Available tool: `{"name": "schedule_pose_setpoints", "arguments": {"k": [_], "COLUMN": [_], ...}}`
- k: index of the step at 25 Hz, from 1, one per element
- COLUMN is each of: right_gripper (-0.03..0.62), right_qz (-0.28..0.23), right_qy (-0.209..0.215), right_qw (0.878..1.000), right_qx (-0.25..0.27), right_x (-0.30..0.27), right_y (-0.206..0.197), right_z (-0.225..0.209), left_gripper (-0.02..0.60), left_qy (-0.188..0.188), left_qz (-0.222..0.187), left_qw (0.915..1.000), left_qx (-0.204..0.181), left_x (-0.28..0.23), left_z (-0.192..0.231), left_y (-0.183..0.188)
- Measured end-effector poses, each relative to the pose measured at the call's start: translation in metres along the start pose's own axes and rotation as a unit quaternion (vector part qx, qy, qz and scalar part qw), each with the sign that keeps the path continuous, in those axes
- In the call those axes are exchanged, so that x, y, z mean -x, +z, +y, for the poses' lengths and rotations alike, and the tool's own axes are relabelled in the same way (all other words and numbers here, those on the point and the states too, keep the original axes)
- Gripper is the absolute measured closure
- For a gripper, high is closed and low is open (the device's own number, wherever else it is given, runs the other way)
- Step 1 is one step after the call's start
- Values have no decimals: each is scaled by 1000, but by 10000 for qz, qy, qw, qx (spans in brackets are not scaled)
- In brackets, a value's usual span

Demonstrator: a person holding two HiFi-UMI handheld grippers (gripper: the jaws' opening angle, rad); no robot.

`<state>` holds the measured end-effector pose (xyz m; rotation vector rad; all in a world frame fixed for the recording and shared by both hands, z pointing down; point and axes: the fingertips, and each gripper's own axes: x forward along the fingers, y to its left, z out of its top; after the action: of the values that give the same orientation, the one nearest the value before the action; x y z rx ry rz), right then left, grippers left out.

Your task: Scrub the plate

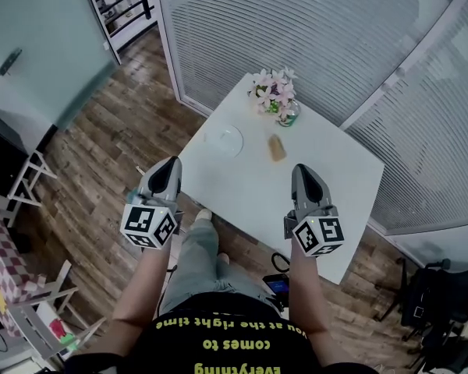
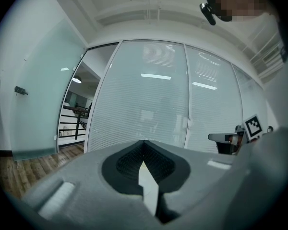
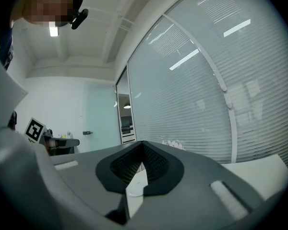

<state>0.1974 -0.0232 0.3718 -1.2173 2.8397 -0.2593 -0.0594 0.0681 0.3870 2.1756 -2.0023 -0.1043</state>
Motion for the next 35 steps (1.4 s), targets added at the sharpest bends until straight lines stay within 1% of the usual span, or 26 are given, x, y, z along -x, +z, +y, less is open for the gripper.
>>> {"name": "schedule_pose_setpoints", "arguments": {"k": [7,13,22,26,30,35], "right_gripper": [588,588,588,588,588,588], "right_qz": [-15,-3,29,31,53,66], "right_qy": [-135,-291,-434,-547,-707,-941], "right_qw": [9999,9996,9990,9985,9975,9955], "right_qx": [92,41,38,20,32,66], "right_x": [-29,-64,-115,-129,-140,-146], "right_y": [8,8,8,7,7,10], "right_z": [-8,-14,-18,-19,-25,-33], "left_gripper": [581,581,581,581,581,581], "left_qy": [-251,-447,-645,-773,-895,-1153], "left_qz": [-11,97,163,217,278,301], "left_qw": [9997,9989,9978,9968,9955,9927], "left_qx": [74,55,76,67,155,167], "left_x": [-36,-73,-119,-136,-157,-182], "left_z": [13,32,64,74,84,84], "left_y": [4,8,15,16,14,16]}}
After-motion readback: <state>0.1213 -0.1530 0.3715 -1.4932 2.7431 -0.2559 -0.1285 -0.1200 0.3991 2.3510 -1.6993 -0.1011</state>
